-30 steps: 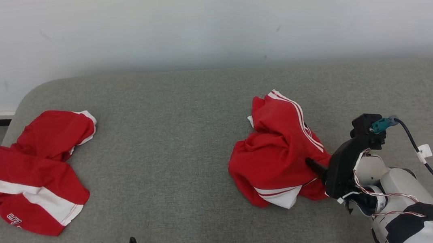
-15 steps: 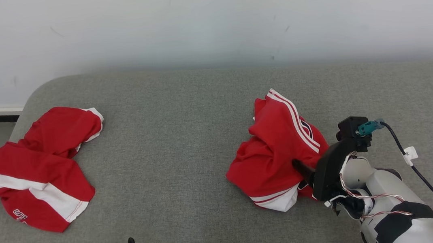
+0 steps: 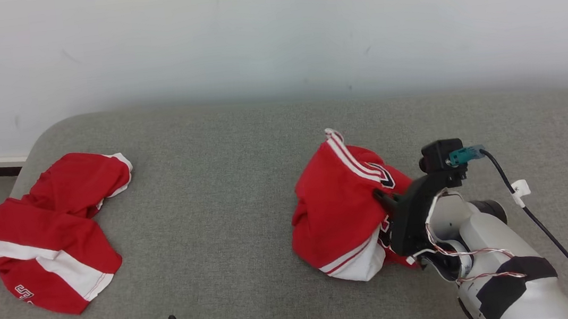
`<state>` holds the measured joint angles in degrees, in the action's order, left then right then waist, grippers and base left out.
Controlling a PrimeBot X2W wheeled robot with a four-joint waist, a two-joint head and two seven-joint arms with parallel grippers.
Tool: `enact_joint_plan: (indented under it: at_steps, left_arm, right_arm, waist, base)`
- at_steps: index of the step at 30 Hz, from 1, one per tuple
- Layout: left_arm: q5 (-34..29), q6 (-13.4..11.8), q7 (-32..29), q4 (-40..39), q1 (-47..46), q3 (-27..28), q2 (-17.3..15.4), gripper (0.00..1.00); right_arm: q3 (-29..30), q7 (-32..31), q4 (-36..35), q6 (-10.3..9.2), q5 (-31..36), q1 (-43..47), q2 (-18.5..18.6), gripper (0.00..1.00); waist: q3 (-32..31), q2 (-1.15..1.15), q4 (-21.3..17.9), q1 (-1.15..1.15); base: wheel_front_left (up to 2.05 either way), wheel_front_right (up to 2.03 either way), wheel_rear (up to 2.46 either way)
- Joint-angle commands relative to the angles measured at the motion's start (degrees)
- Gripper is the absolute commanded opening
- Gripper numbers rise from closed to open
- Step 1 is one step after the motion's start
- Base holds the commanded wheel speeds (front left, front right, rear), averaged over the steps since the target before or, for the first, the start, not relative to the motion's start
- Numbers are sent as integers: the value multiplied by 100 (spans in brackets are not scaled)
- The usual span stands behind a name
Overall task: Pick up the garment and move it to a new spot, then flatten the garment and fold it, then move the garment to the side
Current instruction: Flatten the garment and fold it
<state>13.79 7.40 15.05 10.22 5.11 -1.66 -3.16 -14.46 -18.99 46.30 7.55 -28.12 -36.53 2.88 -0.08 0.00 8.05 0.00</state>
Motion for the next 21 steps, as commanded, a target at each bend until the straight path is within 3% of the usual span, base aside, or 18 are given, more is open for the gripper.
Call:
enact_joint_plan:
  at_steps: [1,14,21]
  left_arm:
    - [3,10,19,11,82,17,-6,100]
    - [18,11,19,-76,78,141,5,100]
    - [13,11,19,-117,-37,108,13,100]
  right_arm:
    - [-97,31,-117,-12,-117,-76,1,0]
    - [-1284,131,-1578,-11,-2384,-782,2,0]
    - [-2305,577,-1924,-11,-3566,-1936,-1,0]
  waist:
    - [-28,0,-6,0]
    - [2,0,-156,0]
    - [105,0,-158,0]
  base:
    - [0,0,0]
    - [0,0,0]
    - [0,0,0]
